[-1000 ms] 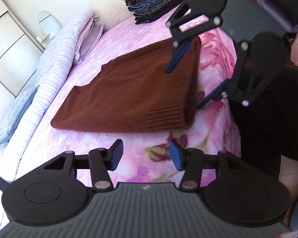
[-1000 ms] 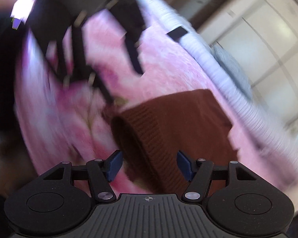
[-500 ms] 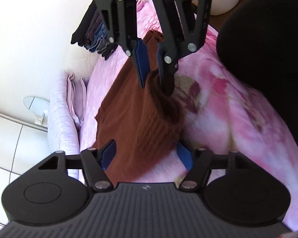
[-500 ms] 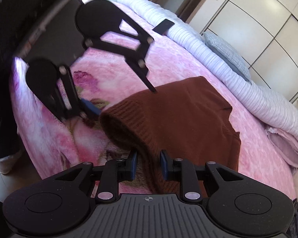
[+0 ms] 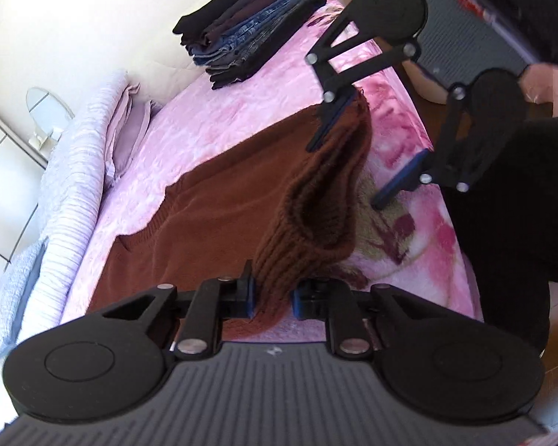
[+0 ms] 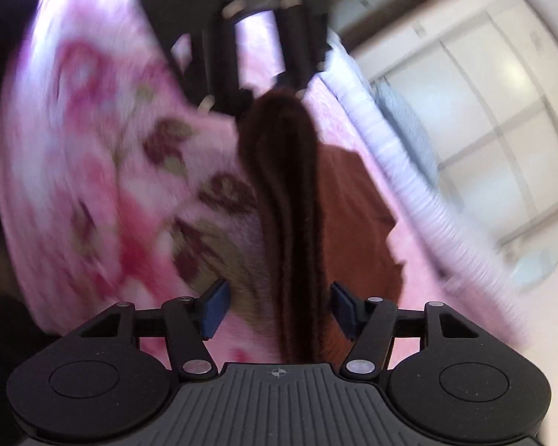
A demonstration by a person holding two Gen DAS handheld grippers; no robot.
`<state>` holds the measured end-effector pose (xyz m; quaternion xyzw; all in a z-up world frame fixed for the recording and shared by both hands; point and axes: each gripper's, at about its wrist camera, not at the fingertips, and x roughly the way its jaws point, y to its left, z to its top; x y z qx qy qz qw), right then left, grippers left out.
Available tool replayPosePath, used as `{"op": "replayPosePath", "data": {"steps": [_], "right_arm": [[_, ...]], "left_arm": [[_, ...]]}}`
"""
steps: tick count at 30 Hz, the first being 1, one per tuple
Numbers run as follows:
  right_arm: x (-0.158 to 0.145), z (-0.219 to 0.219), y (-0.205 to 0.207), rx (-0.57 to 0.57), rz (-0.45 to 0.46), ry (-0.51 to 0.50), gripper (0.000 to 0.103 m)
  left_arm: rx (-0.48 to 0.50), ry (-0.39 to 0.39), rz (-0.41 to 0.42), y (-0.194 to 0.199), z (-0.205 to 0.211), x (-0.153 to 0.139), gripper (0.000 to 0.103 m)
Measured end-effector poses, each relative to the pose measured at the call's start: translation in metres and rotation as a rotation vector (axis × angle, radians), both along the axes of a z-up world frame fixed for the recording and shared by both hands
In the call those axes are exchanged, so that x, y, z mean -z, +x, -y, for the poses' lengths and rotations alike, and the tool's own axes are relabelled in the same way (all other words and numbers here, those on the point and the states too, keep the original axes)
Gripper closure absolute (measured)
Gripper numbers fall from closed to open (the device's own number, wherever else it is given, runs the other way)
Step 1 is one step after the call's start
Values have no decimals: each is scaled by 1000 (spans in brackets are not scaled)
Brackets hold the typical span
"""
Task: Fold clothes
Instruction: 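Grasp the folded cardigan edge with the left gripper while the right gripper grasps it too, then lift the folded edge with both grippers, fold it over, and open both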
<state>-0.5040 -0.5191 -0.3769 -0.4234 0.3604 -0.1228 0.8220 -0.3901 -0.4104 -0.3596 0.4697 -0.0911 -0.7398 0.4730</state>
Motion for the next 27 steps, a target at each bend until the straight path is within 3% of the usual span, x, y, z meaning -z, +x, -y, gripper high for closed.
{"op": "replayPosePath", "data": {"steps": [4,7,8,9,11,13,18,23,27], "right_arm": [[17,16,-2,-33,-46,-217,42],[21,36,-4,-3,-46,-269,43],[22,43,-4,9,-50,-287,51],[23,48,-4,18,-59,-290,67],[21,54,-5,37,-88,-248,85],[14,55,-6,65,-103,-173,88],[-23,25,-9,54,-63,-14,89],[-51,-38,-9,-94,-81,89,89],[-60,-77,-13,-193,-133,176,89]], "left_arm": [[7,2,1,9,-9,0,88],[3,10,1,8,-6,0,88],[1,11,4,7,-6,1,88],[0,14,9,5,-5,1,88],[2,8,28,0,-6,1,88],[2,5,43,-3,-10,0,89],[-11,-4,71,11,-36,-13,90],[-72,17,75,45,-97,-29,90],[-93,68,72,49,-141,-24,90]]}}
